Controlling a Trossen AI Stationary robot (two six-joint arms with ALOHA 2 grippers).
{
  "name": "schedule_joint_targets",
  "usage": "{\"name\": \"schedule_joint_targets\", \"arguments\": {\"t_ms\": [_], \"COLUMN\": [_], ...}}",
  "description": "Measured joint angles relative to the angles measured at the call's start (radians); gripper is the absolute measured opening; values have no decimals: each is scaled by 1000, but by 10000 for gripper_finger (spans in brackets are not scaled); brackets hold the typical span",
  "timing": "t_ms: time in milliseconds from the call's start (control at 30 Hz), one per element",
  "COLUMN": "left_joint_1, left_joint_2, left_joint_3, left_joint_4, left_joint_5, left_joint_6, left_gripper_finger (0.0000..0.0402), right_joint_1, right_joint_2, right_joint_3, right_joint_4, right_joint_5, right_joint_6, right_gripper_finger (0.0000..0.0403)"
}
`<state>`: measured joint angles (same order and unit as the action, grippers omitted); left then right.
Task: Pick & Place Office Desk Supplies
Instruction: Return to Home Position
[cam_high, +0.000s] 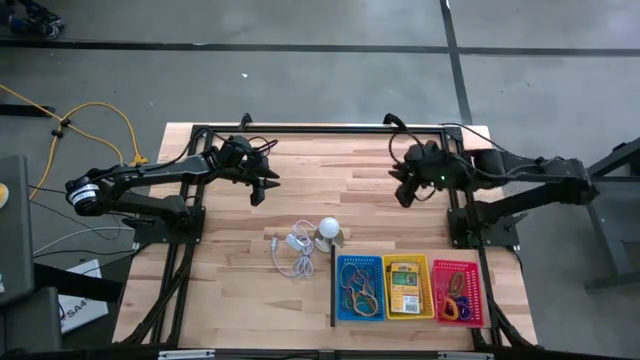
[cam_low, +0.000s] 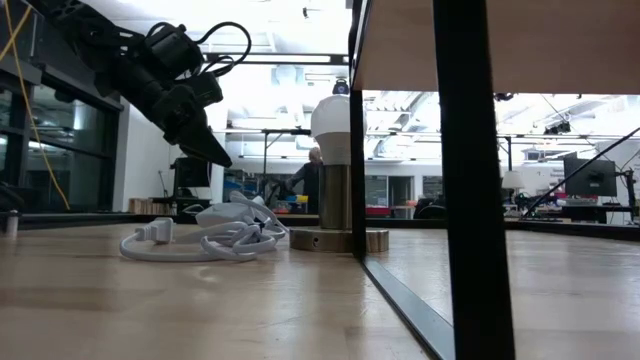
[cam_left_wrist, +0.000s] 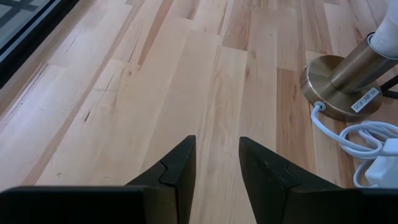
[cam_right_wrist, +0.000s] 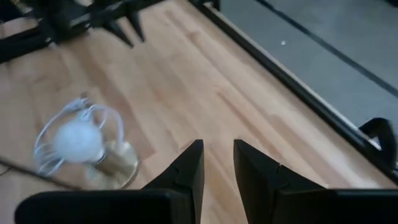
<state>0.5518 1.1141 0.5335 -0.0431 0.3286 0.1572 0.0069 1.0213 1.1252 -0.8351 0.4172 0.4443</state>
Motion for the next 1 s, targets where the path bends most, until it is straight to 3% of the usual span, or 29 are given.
{"name": "schedule_joint_targets", "arguments": {"t_ms": [200, 433, 700, 1000], "left_joint_1": [0, 0, 0, 0], "left_joint_2": [0, 0, 0, 0], "left_joint_3": [0, 0, 0, 0], "left_joint_4": [0, 0, 0, 0], "left_joint_5": [0, 0, 0, 0], "left_joint_6": [0, 0, 0, 0], "left_gripper_finger": [118, 118, 118, 118], "right_joint_1": [-80, -88, -87, -87], "right_joint_2": [-12, -99, -335, -558], "right_joint_3": [-1, -32, -311, -542], "right_joint_4": [-15, 21, 305, 396], "right_joint_5": [8, 10, -68, -109], "right_joint_6": [-24, -58, -75, -3], "right_gripper_finger": [75, 75, 75, 75]}}
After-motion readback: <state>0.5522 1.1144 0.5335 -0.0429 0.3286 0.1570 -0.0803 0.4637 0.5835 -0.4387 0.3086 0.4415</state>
